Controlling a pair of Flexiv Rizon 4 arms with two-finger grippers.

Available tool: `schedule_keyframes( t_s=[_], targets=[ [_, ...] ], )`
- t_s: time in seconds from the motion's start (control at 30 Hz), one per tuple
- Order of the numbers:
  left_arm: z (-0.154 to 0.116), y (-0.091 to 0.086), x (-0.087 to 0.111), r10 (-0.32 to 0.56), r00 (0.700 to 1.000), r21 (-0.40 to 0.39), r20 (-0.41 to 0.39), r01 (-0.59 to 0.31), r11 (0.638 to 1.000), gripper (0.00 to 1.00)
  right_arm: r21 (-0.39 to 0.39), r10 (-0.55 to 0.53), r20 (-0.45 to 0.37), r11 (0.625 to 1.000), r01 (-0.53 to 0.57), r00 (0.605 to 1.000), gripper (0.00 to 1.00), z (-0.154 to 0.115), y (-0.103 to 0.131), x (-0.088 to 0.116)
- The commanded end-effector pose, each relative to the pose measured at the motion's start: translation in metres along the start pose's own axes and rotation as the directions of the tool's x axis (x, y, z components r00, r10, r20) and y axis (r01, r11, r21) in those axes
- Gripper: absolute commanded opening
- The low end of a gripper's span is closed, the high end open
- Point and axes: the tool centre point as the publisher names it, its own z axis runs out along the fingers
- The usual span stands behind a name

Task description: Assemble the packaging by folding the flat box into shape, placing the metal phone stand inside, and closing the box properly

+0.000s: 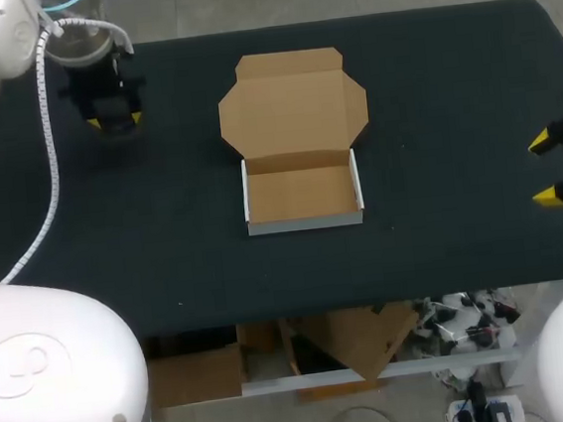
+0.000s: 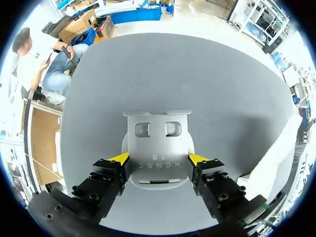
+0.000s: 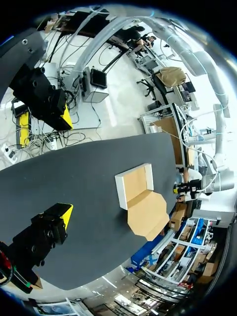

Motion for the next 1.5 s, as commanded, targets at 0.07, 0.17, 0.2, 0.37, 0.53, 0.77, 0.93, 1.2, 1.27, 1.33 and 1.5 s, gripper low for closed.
schedule_keyframes(
  t_s=[0.07, 0.17, 0.2, 0.37, 0.53, 0.77, 0.93, 1.2, 1.27, 1.33, 1.5],
  targets=[
    [-0.007, 0.005, 0.001, 0.005, 1.0, 0.013, 0.005, -0.006, 1.0, 0.0, -0.001, 0.0, -0.026, 1.0, 0.0, 1.0, 1.0, -0.001, 0.001, -0.003],
    [-0.008, 0.006, 0.003, 0.011, 1.0, 0.012, 0.001, -0.011, 1.0, 0.0, -0.006, -0.013, -0.033, 1.0, 0.012, 0.999, 1.0, 0.005, 0.002, -0.006],
    [-0.008, 0.006, 0.004, 0.012, 1.0, 0.011, 0.0, -0.012, 1.0, 0.0, 0.008, -0.013, -0.04, 1.0, 0.013, 0.999, 1.0, 0.009, 0.004, -0.007],
    [-0.009, 0.007, 0.006, 0.018, 1.0, 0.009, -0.003, -0.018, 1.0, 0.0, 0.034, -0.022, -0.059, 0.999, 0.024, 0.998, 1.0, 0.03, 0.004, -0.011],
    [-0.01, 0.008, 0.007, 0.024, 1.0, 0.006, -0.003, -0.024, 1.0, 0.0, 0.029, -0.028, -0.049, 0.999, 0.029, 0.998, 1.0, 0.041, 0.002, -0.015],
    [-0.011, 0.009, 0.007, 0.027, 1.0, 0.005, -0.003, -0.027, 1.0, 0.0, 0.04, -0.026, -0.016, 0.999, 0.026, 1.0, 1.0, 0.049, 0.003, -0.016],
    [-0.012, 0.009, 0.007, 0.028, 1.0, 0.004, -0.003, -0.028, 1.0, 0.0, 0.046, -0.023, -0.012, 0.999, 0.024, 1.0, 1.0, 0.053, 0.005, -0.018],
    [-0.012, 0.01, 0.007, 0.029, 1.0, 0.004, -0.002, -0.029, 1.0, 0.0, 0.037, -0.026, -0.004, 0.999, 0.026, 1.0, 1.0, 0.06, 0.009, -0.018],
    [-0.012, 0.01, 0.007, 0.03, 1.0, 0.004, -0.003, -0.03, 1.0, 0.0, 0.03, -0.024, 0.0, 0.999, 0.024, 1.0, 1.0, 0.062, 0.01, -0.018],
    [-0.012, 0.01, 0.007, 0.031, 1.0, 0.004, -0.002, -0.031, 1.0, 0.0, 0.027, -0.026, 0.002, 0.999, 0.026, 1.0, 1.0, 0.064, 0.012, -0.018],
    [-0.013, 0.011, 0.007, 0.031, 1.0, 0.002, -0.001, -0.031, 1.0, 0.0, 0.02, -0.03, 0.0, 0.999, 0.03, 1.0, 1.0, 0.067, 0.015, -0.018]
  ],
)
